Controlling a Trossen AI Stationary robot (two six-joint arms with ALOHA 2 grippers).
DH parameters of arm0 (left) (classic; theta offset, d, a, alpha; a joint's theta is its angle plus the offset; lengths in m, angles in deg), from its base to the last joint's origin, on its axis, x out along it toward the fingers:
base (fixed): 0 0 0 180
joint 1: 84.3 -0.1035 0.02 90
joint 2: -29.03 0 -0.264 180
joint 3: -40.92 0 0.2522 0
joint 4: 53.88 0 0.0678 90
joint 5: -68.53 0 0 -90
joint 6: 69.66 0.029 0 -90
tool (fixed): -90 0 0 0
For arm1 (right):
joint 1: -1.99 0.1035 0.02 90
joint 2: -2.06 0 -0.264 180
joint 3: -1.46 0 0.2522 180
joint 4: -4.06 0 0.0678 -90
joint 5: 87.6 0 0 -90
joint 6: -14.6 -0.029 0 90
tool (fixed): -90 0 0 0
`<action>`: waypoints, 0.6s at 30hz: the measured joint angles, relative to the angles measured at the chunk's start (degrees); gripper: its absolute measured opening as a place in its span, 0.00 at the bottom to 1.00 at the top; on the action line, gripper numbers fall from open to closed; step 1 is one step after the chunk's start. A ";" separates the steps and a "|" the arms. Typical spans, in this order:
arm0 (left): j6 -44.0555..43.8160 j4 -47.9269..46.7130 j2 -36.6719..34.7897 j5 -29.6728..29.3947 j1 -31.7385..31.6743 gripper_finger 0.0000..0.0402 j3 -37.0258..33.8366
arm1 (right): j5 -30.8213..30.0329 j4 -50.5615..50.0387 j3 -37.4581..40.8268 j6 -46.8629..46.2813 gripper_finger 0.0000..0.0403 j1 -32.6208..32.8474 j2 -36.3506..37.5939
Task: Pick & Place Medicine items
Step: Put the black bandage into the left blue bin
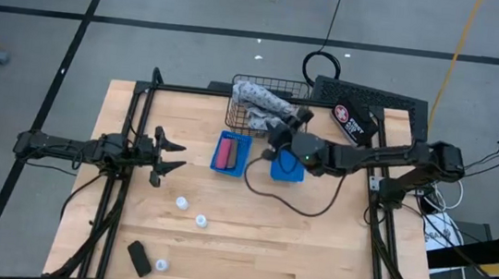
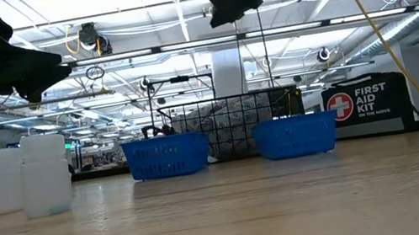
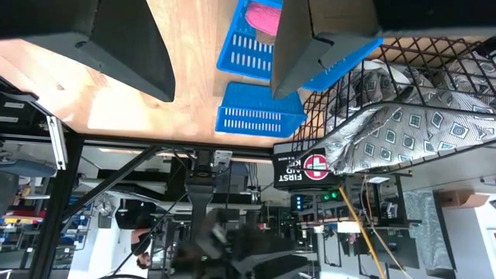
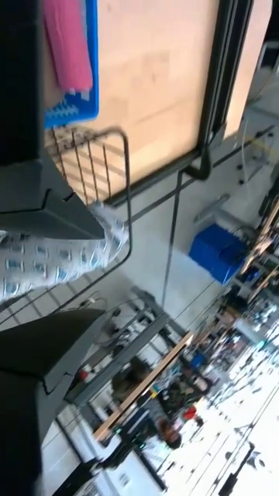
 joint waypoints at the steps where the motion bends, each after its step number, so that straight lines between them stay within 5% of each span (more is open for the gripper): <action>1: 0.00 0.00 0.00 0.00 0.00 0.56 0.00 | 0.01 -0.02 0.00 0.08 0.36 0.74 -0.02; 9: 0.00 0.00 0.00 0.00 0.00 0.56 0.00 | 0.98 -0.12 0.00 -1.04 0.36 6.33 -0.02; 18: -0.01 -0.03 0.00 0.00 0.00 0.56 0.00 | 21.09 -9.93 0.46 -7.59 0.34 8.94 4.31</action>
